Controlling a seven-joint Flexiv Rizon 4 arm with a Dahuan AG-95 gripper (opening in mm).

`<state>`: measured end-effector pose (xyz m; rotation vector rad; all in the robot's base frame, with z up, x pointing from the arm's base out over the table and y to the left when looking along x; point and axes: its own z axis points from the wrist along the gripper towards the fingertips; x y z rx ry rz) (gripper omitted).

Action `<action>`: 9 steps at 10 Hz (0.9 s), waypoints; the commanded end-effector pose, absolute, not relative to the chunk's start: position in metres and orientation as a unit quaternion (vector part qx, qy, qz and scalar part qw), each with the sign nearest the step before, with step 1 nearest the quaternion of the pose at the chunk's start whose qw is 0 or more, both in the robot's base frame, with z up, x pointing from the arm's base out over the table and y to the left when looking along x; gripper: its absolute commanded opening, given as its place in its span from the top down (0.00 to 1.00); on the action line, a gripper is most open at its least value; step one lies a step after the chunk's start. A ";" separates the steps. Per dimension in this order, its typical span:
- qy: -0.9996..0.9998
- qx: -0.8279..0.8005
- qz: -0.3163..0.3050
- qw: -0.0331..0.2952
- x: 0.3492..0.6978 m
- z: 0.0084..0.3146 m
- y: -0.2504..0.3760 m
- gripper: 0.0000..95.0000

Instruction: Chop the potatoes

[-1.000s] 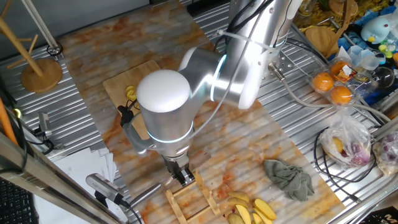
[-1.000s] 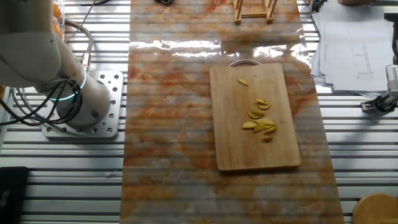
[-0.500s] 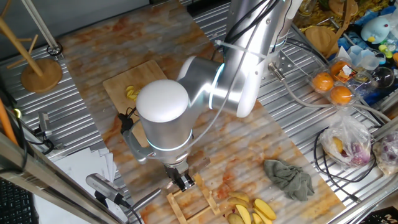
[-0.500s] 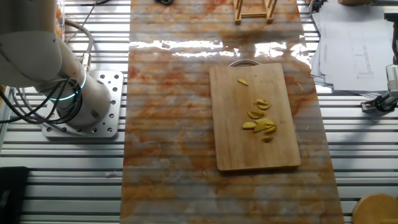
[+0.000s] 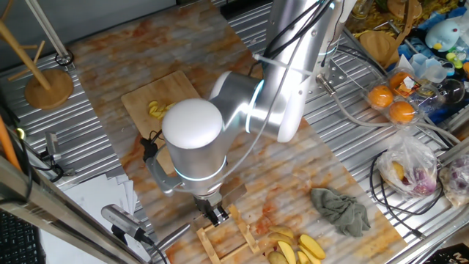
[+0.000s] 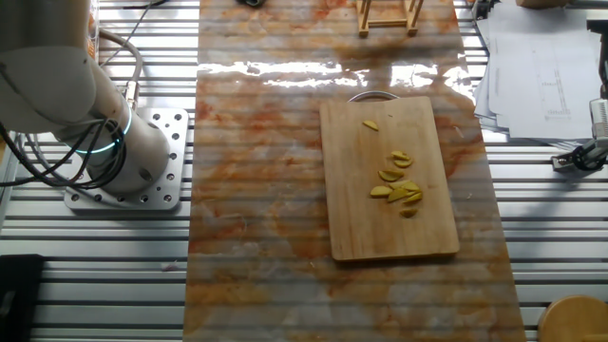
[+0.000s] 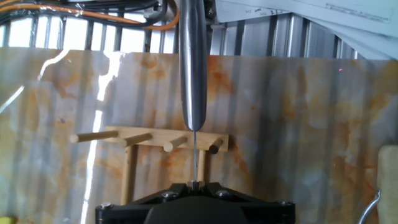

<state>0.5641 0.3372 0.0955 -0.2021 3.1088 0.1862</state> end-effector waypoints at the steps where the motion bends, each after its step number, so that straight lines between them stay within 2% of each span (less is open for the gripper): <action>1: 0.996 -0.065 0.059 0.011 0.565 0.090 0.336 1.00; 9: 0.996 -0.065 0.062 0.009 0.566 0.071 0.334 1.00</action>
